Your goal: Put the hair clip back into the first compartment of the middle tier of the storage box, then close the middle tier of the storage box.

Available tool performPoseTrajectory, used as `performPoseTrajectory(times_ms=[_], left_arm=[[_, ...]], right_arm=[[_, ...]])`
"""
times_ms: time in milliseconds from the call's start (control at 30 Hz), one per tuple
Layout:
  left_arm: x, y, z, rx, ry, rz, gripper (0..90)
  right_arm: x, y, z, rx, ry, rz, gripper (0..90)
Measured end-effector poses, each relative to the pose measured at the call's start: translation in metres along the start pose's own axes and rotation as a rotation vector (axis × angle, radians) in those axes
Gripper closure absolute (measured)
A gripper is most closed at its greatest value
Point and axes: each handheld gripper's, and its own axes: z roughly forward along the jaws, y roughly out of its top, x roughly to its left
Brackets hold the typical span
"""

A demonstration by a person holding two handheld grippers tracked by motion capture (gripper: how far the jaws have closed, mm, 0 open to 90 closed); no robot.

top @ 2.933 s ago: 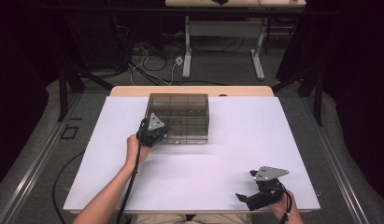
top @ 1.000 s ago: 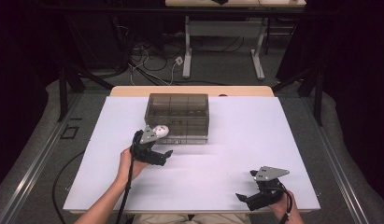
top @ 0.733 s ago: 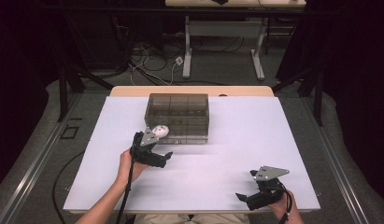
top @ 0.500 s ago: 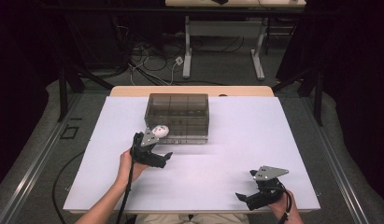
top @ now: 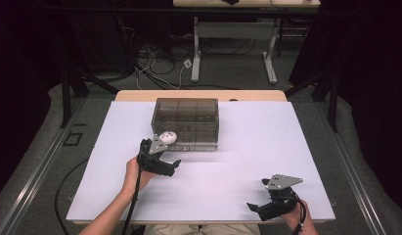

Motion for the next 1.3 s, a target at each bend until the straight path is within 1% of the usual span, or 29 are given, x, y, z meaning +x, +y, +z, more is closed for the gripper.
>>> performPoseTrajectory(times_ms=[67, 133, 300, 333, 467, 500, 533, 567, 600, 633, 700, 733, 767, 800, 867, 900, 933, 967, 1000, 1033, 1067, 1100, 1167, 1267, 1300], left_arm=[[0.001, 0.000, 0.000, -0.008, -0.005, -0.007, 0.9], [0.001, -0.001, 0.001, -0.002, -0.008, -0.011, 0.4], [-0.002, 0.000, 0.000, -0.001, 0.001, -0.001, 1.1], [-0.002, 0.001, -0.001, -0.002, 0.006, 0.009, 1.8], [-0.006, 0.002, -0.003, -0.018, 0.010, 0.035, 12.8], [-0.007, 0.002, -0.003, -0.018, 0.008, 0.031, 16.7], [-0.008, 0.003, -0.003, -0.022, 0.019, 0.037, 17.3], [-0.009, 0.003, -0.003, -0.019, 0.015, 0.042, 18.9], [-0.009, 0.003, -0.004, -0.022, 0.012, 0.045, 25.0], [-0.009, 0.002, -0.004, -0.025, 0.016, 0.051, 29.0], [-0.009, 0.002, -0.005, -0.031, 0.012, 0.056, 34.8], [-0.009, 0.002, -0.005, -0.031, 0.014, 0.058, 40.5], [-0.009, 0.002, -0.005, -0.030, 0.020, 0.056, 44.1], [-0.009, 0.002, -0.006, -0.031, 0.017, 0.055, 48.2], [-0.008, 0.000, -0.005, -0.031, 0.019, 0.054, 58.9], [-0.007, 0.000, -0.005, -0.035, 0.012, 0.054, 63.6], [-0.007, -0.001, -0.004, -0.027, 0.010, 0.053, 69.3], [-0.007, -0.002, -0.003, -0.028, 0.014, 0.047, 73.3], [-0.006, -0.003, -0.002, -0.017, 0.008, 0.043, 77.7], [-0.004, -0.003, -0.001, -0.019, 0.007, 0.042, 80.9], [-0.003, -0.004, 0.001, -0.021, 0.001, 0.030, 85.1], [-0.002, -0.005, 0.002, -0.026, 0.001, 0.015, 87.5], [0.000, -0.006, 0.005, -0.027, 0.003, -0.001, 90.0], [0.003, -0.007, 0.011, -0.020, -0.002, -0.015, 90.0], [0.003, -0.008, 0.012, -0.023, -0.003, -0.017, 90.0]], right_arm=[[0.000, 0.000, 0.000, 0.001, -0.002, 0.002, 0.6], [0.000, 0.000, 0.000, 0.000, 0.000, 0.001, 0.6], [0.000, 0.000, 0.000, -0.001, 0.000, -0.001, 0.6], [0.000, 0.000, 0.000, -0.001, 0.000, 0.001, 0.6], [0.000, 0.000, 0.000, 0.002, -0.001, 0.002, 0.6], [0.000, 0.000, 0.001, -0.001, -0.003, 0.001, 0.6], [0.000, 0.000, 0.000, 0.002, -0.001, 0.002, 0.6], [0.000, 0.000, 0.000, 0.001, -0.001, 0.003, 0.6], [0.000, 0.000, 0.000, 0.000, 0.001, 0.000, 0.6], [0.000, 0.000, 0.000, -0.001, 0.001, 0.001, 0.6], [0.000, 0.000, 0.000, -0.001, 0.002, 0.000, 0.6], [0.000, 0.000, 0.000, 0.000, 0.000, 0.001, 0.6], [0.000, 0.000, 0.000, 0.002, -0.001, 0.003, 0.6], [0.000, 0.000, 0.001, 0.000, -0.003, 0.004, 0.6], [0.000, 0.000, 0.001, 0.002, 0.000, 0.002, 0.6], [0.000, 0.000, 0.000, 0.008, 0.002, 0.003, 0.6], [0.000, 0.000, 0.000, 0.008, 0.002, 0.003, 0.6], [0.000, 0.000, 0.000, 0.008, 0.003, 0.004, 0.6], [0.000, 0.000, 0.001, 0.009, 0.003, 0.003, 0.6], [0.000, 0.000, 0.001, 0.009, 0.005, 0.000, 0.6], [0.000, 0.000, 0.001, 0.011, 0.006, 0.005, 0.6], [0.001, 0.000, 0.001, 0.006, 0.003, 0.011, 0.6], [0.001, 0.000, 0.001, 0.005, 0.002, 0.009, 0.6], [0.000, 0.000, 0.001, 0.005, 0.004, 0.001, 0.6], [0.002, 0.000, 0.001, 0.005, 0.001, 0.014, 0.6]])
